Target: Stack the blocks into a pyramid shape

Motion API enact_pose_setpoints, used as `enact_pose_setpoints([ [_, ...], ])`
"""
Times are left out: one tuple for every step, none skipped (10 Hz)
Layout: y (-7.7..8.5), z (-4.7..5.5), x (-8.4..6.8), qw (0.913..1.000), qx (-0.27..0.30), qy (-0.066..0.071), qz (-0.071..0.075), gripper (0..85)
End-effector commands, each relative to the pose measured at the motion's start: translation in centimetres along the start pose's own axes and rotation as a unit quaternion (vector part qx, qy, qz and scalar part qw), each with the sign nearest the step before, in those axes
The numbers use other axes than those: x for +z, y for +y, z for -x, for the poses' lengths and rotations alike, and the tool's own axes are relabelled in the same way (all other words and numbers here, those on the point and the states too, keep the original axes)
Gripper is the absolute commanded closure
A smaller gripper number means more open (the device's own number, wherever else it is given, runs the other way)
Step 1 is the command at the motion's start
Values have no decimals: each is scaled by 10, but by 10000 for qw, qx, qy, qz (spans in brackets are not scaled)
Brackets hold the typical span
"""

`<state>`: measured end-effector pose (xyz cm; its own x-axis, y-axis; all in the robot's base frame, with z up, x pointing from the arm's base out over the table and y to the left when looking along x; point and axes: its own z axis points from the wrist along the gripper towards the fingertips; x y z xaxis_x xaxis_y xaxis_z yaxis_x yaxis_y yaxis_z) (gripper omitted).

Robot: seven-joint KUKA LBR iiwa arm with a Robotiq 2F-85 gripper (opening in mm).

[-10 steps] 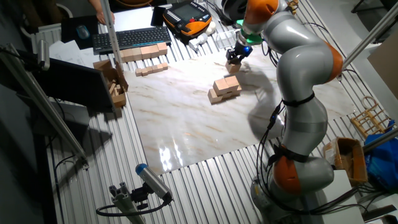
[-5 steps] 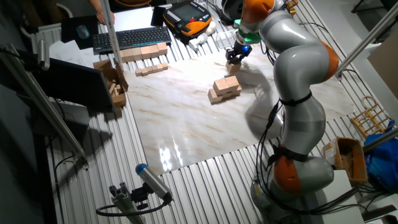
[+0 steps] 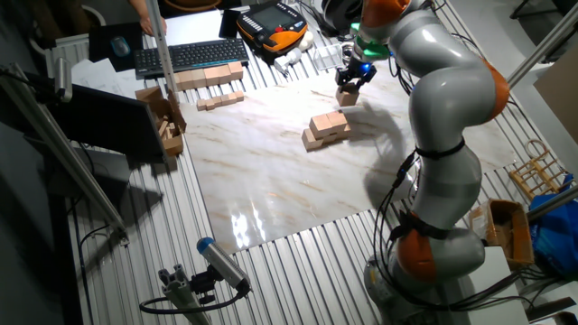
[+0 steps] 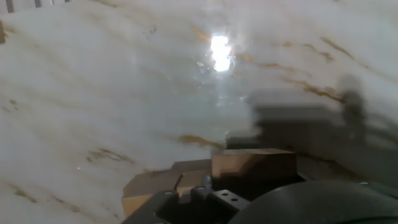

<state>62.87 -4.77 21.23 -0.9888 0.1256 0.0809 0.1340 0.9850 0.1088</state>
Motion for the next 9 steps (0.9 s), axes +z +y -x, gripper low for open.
enact_pose_setpoints([
  [7, -6, 1, 10000, 74, -32, 0, 850],
  [11, -12, 0, 9999, 136, -55, 3, 850],
  [16, -17, 0, 9998, 189, -85, 8, 850],
  [20, -23, 1, 9996, 236, -139, 10, 850],
  [26, -28, 2, 9993, 304, -199, 28, 850],
  [32, -33, 4, 9990, 366, -236, 36, 850],
  [37, -36, 7, 9987, 397, -324, 22, 850],
  [40, -39, 10, 9983, 412, -410, 22, 850],
  [43, -42, 13, 9982, 344, -483, 1, 850],
])
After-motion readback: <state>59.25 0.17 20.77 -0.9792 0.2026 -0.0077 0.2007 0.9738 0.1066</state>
